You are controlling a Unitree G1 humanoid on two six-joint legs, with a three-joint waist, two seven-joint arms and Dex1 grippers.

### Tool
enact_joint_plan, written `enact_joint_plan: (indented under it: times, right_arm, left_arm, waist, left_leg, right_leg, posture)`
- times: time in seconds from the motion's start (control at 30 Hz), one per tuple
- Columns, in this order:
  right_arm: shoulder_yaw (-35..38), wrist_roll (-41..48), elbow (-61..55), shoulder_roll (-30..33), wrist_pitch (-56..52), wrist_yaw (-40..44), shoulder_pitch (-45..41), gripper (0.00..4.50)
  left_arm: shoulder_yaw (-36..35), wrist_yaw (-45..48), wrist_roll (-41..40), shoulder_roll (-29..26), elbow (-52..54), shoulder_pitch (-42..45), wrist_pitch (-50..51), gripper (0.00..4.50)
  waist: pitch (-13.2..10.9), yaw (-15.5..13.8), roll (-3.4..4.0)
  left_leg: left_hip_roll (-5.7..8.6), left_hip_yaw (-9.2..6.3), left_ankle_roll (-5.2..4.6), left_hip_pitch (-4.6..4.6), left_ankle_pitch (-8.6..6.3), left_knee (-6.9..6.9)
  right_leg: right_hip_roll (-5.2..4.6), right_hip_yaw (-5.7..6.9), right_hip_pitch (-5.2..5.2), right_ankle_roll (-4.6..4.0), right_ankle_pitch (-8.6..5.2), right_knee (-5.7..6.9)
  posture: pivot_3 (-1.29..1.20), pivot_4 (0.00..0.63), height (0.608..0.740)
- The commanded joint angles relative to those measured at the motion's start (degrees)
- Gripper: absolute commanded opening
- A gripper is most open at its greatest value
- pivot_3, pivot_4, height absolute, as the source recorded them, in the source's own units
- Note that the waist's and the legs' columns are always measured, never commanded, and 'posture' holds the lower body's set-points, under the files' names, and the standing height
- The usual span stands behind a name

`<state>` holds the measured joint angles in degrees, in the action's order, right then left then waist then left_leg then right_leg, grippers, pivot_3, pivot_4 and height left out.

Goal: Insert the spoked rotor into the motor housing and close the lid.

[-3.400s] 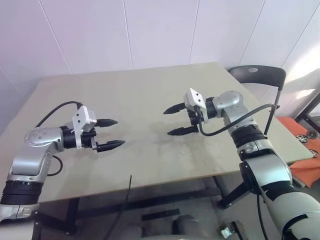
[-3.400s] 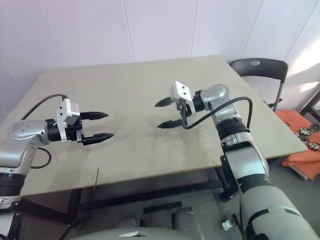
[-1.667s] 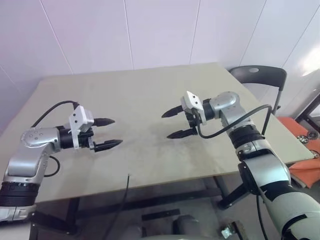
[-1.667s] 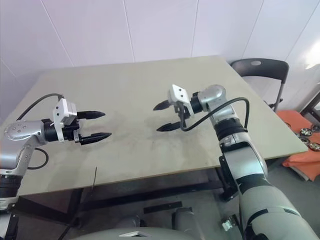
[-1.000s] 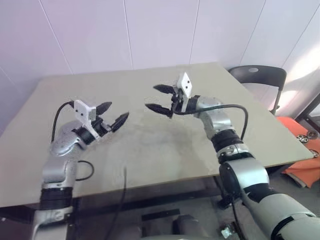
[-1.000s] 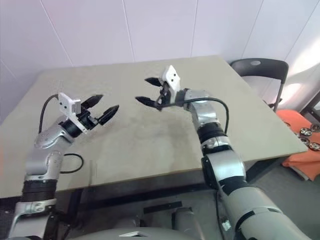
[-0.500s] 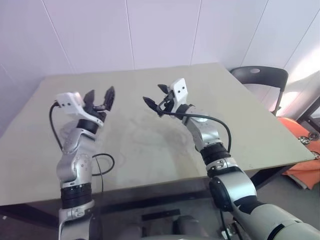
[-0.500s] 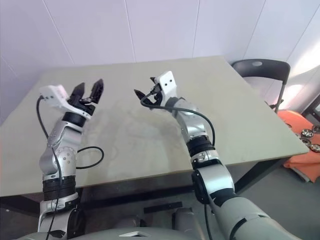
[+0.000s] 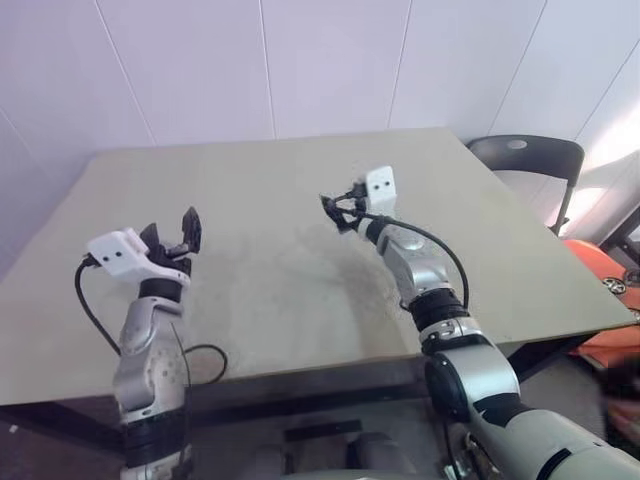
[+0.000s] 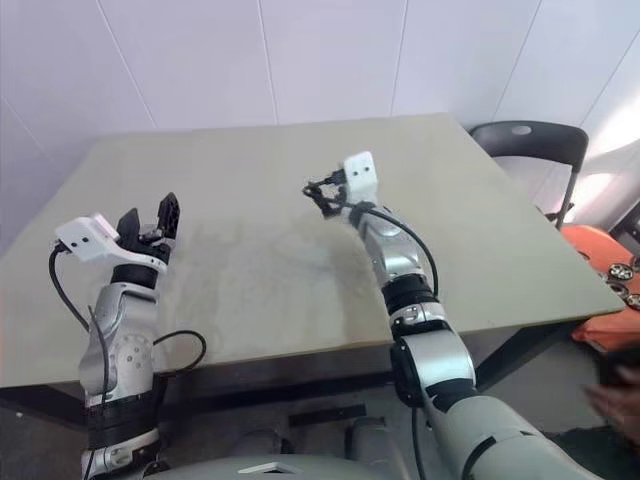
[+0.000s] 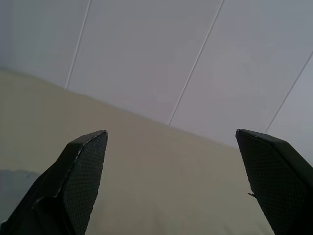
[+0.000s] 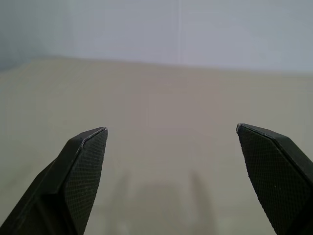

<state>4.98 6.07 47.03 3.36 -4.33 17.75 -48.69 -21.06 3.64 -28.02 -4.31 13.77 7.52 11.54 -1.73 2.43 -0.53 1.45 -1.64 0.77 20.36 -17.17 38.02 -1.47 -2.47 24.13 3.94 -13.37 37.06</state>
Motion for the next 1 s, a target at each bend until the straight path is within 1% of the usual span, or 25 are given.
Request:
enact_joint_plan:
  times: [0.03,0.27,0.53,0.83,1.0]
  right_arm:
    - [1.46,1.97,0.57,-1.15,-0.94,-1.18,-3.9,4.44]
    - [0.89,1.91,0.43,-2.39,-0.8,-0.29,-4.0,4.44]
    - [0.97,2.05,0.8,-2.18,-0.41,-0.42,-4.49,4.44]
    - [-0.11,1.76,-2.48,-2.01,-1.46,0.69,-1.82,4.44]
    - [0.37,2.11,-1.23,-2.19,-0.84,0.05,-3.26,4.44]
  left_arm:
    - [-0.17,-0.81,-0.05,-0.15,2.58,1.03,-1.69,4.46]
    - [-1.34,-3.7,-0.76,0.19,-0.66,4.75,-1.54,4.46]
    - [-0.78,-2.47,-0.79,-0.62,-2.18,6.67,-1.4,4.46]
    - [1.13,-1.82,-0.19,1.36,-2.71,6.82,-2.43,4.46]
    - [1.5,-1.05,-0.43,0.45,-3.59,8.93,-2.15,4.46]
  waist:
    - [0.0,0.13,0.0]
    - [0.0,0.02,-0.01]
    - [0.0,0.09,-0.01]
    - [0.0,0.09,-0.01]
    - [-0.01,0.09,-0.01]
  left_leg:
    - [-0.01,0.0,0.0,0.0,0.0,0.0]
    - [-0.01,0.0,-0.01,-0.02,0.0,0.01]
    - [0.01,-0.02,-0.02,-0.01,0.0,0.01]
    - [0.01,-0.01,-0.02,0.0,0.0,0.0]
    - [0.01,-0.01,-0.01,-0.01,0.0,0.01]
  right_leg:
    - [0.02,0.0,0.0,0.0,0.0,0.0]
    - [0.12,0.01,-0.04,0.01,0.0,-0.01]
    - [0.1,0.02,-0.07,0.01,0.0,-0.08]
    - [0.11,0.02,-0.07,0.01,0.0,-0.1]
    - [0.13,0.02,-0.07,0.01,0.0,-0.08]
  posture:
    - [0.0,0.0,0.74]
    - [0.0,0.0,0.74]
    - [0.0,0.0,0.74]
    - [0.0,0.0,0.74]
    - [0.0,0.0,0.74]
